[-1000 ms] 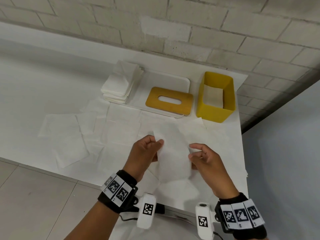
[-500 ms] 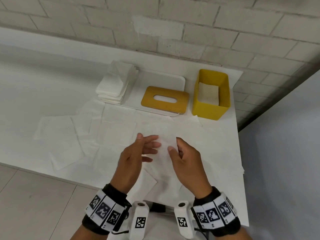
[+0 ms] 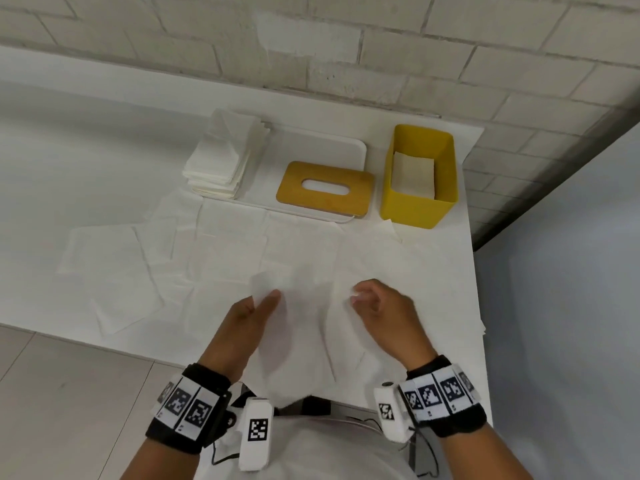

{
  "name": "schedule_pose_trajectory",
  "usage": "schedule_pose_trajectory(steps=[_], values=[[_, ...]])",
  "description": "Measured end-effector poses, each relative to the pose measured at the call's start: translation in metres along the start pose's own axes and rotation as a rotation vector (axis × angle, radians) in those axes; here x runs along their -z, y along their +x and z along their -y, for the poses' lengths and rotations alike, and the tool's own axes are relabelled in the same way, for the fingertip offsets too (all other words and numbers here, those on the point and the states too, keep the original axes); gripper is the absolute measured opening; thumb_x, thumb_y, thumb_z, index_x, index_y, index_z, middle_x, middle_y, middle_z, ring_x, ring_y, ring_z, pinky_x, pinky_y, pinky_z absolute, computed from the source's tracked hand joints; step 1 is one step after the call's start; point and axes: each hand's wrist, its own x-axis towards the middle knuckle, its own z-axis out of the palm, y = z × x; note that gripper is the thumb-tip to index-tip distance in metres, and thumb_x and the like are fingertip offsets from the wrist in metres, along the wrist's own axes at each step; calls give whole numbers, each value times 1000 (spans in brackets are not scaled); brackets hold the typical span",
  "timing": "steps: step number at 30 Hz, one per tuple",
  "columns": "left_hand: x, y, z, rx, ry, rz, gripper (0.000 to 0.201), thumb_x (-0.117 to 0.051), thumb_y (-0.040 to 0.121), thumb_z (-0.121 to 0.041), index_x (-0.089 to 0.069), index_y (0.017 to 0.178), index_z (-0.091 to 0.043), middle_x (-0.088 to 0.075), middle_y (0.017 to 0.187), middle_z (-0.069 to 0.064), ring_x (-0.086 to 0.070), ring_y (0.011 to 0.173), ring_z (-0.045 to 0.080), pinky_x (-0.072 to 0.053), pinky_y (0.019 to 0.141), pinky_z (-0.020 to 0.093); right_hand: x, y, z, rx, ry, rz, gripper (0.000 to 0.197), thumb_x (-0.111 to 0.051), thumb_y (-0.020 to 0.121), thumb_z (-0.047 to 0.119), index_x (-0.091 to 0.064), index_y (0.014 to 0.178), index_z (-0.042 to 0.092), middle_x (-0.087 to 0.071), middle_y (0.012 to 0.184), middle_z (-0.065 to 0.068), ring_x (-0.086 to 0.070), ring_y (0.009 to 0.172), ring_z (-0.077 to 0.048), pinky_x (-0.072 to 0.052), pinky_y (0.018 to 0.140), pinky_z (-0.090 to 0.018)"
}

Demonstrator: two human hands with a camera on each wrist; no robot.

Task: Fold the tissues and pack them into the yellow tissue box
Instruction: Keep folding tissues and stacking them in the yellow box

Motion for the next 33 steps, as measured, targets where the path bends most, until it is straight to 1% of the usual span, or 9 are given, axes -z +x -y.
schedule_pose_trajectory(steps=[2, 5, 8, 13, 19, 23, 27, 30, 33], values=[[8, 0, -1, -8, -27, -30, 33, -55, 104, -34, -78, 105, -10, -79, 103, 13, -72, 103, 37, -56, 90, 47, 12, 16, -17, 8, -281, -94, 35, -67, 94, 27, -60, 128, 21, -64, 120, -7, -60, 110, -25, -48, 90, -32], [13, -2, -2, -14, -25, -42, 33, -53, 105, -33, -78, 105, -10, -79, 102, 13, -73, 100, 35, -57, 90, 46, 23, 35, -25, -43, -580, -73, 53, -65, 94, 29, -46, 142, 18, -51, 134, -13, -46, 124, -35, -46, 95, -42], [13, -4, 2, -5, -18, -41, 33, -54, 104, -35, -78, 104, -12, -79, 102, 12, -74, 99, 34, -58, 89, 46, 23, 48, -23, -25, -696, -71, 46, -60, 97, 33, -48, 139, 16, -52, 132, -13, -47, 122, -33, -47, 94, -43], [11, -8, 4, -15, -18, -9, 31, -53, 105, -33, -77, 105, -14, -80, 98, 7, -76, 89, 22, -57, 75, 33, 24, 53, -23, 2, -753, -124, 25, -52, 102, 28, -61, 119, 12, -59, 120, -11, -56, 110, -30, -50, 83, -39], [15, -12, -2, -19, -43, 13, 31, -52, 106, -34, -76, 109, -16, -80, 103, 5, -76, 96, 22, -56, 82, 35, 46, 40, -8, -25, -321, -240, 14, -53, 100, 23, -64, 98, 14, -68, 93, -2, -63, 91, -24, -41, 73, -30], [15, -11, -14, -37, -73, 9, 33, -50, 106, -37, -76, 113, -17, -80, 108, 5, -74, 105, 26, -56, 96, 43, 64, 9, 37, 54, 224, -160, 22, -56, 100, 20, -55, 78, 16, -48, 65, 10, -42, 63, -10, -33, 65, -30], [8, -9, -30, -35, -188, 44, 35, -52, 105, -38, -69, 127, -17, -77, 119, 4, -71, 114, 25, -49, 110, 51, 66, -24, 83, 144, 632, 51, 28, -47, 105, 17, -63, 81, 20, -57, 81, 0, -48, 75, -13, -39, 69, -29], [-1, -9, -43, -50, -309, 101, 35, -53, 104, -31, -66, 131, -12, -76, 121, 7, -71, 114, 24, -52, 107, 45, 52, -34, 97, 185, 672, 88, 35, -45, 106, 17, -64, 79, 24, -58, 80, 1, -48, 74, -10, -38, 68, -27], [-9, -13, -52, -111, -372, 164, 31, -46, 105, -23, -69, 123, -11, -77, 113, 7, -74, 103, 20, -60, 88, 32, 35, -30, 101, 248, 578, 80, 25, -50, 103, 25, -60, 84, 11, -50, 78, -7, -43, 72, -15, -37, 68, -29]])
